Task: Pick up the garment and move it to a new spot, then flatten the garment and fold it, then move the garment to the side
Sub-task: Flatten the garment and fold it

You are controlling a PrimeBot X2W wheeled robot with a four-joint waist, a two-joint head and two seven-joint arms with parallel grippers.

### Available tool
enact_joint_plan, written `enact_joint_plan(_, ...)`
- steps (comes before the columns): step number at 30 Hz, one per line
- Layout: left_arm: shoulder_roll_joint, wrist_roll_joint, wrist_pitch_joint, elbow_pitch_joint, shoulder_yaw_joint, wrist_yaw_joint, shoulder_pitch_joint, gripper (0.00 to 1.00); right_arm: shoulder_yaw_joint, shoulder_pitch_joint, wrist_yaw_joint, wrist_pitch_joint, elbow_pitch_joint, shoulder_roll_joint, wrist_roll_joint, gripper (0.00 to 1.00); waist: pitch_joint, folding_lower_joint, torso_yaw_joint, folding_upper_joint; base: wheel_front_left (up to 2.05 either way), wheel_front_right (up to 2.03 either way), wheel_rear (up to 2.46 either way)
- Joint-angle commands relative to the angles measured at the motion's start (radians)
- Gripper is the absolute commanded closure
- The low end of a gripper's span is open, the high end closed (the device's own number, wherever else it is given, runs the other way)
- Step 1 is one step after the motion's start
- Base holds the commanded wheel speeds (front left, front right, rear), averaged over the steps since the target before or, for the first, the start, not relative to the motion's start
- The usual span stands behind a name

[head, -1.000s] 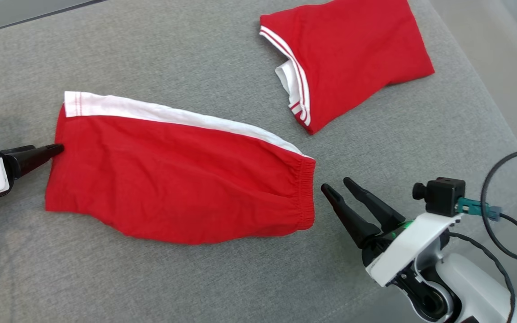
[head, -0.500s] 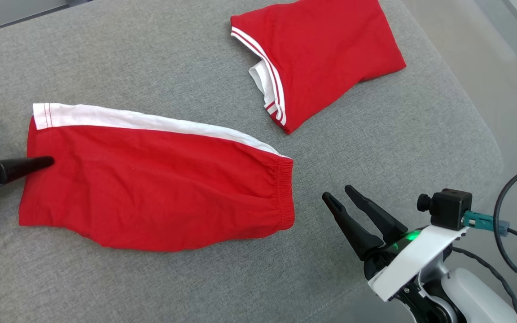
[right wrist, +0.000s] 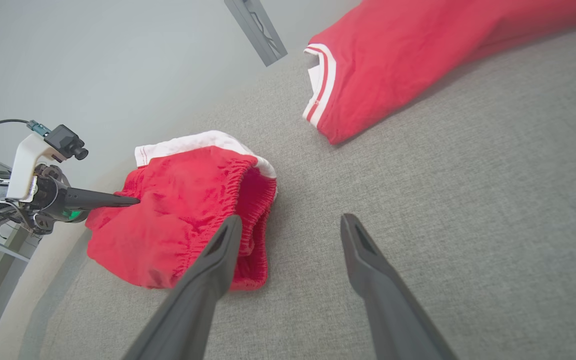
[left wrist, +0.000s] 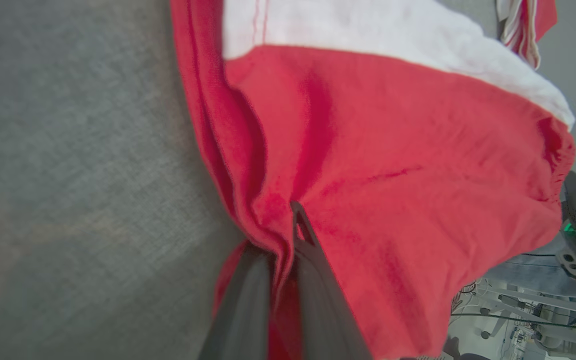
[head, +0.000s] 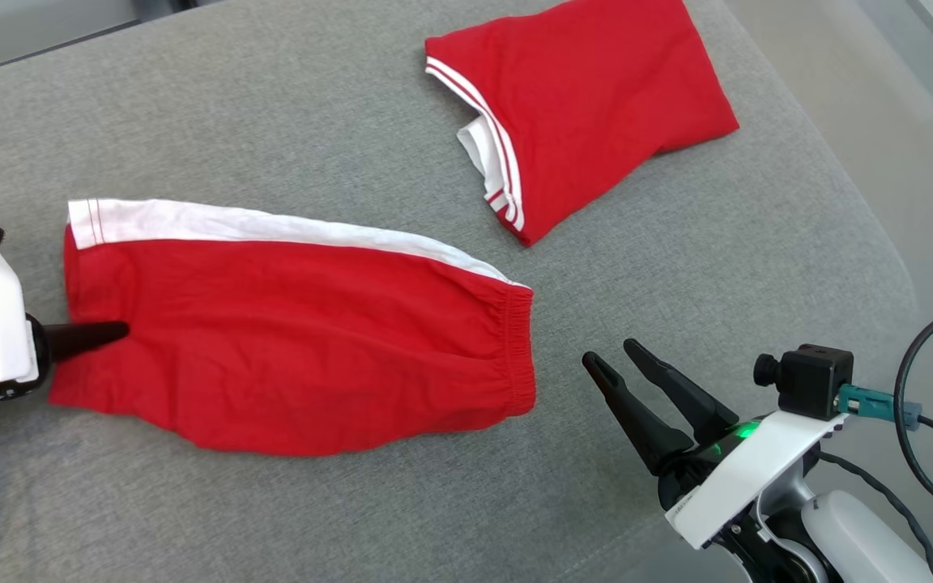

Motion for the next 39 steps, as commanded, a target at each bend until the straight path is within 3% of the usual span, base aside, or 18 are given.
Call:
enact_joint_plan(1,-0.009,-0.005,0.002,0.003,-0.007,-0.002,0.030,1.00,-0.006,0.009,0.000,0.008,-0.002,-0.004,-0.011,0.00,-0.010,0.0000,0.016,0.0000,0.00,0.00,0.00)
enact_joint_plan(10,-0.042,-0.039,-0.019,-0.002,0.016,-0.016,0.053,1.00,-0.033,0.009,0.000,0.045,-0.001,-0.011,-0.024,0.00,-0.065,0.0000,0.130,0.0000,0.00,0.00,0.00)
enact_joint_plan(23,-0.072,-0.076,-0.129,0.018,0.029,-0.027,0.176,1.00,-0.077,0.035,0.001,0.102,0.005,-0.027,-0.037,0.00,-0.168,0.0000,0.280,0.0000,0.00,0.00,0.00)
enact_joint_plan(35,-0.092,-0.058,-0.181,0.047,0.028,-0.037,0.236,1.00,-0.130,0.072,0.001,0.158,-0.031,-0.025,-0.057,0.00,-0.195,0.0000,0.334,0.0000,0.00,0.00,0.00)
enact_joint_plan(36,-0.094,-0.053,-0.182,0.051,0.026,-0.037,0.237,0.83,-0.132,0.073,0.001,0.160,-0.033,-0.025,-0.059,0.00,-0.196,0.0000,0.335,0.0000,0.00,0.00,0.00)
enact_joint_plan(38,-0.097,-0.044,-0.179,0.058,0.022,-0.037,0.240,0.00,-0.136,0.076,0.001,0.168,-0.037,-0.022,-0.061,0.00,-0.196,0.0000,0.336,0.0000,0.00,0.00,0.00)
enact_joint_plan(39,-0.099,-0.041,-0.178,0.061,0.021,-0.038,0.241,0.00,-0.137,0.078,0.001,0.167,-0.039,-0.021,-0.062,0.00,-0.197,0.0000,0.337,0.0000,0.00,0.00,0.00)
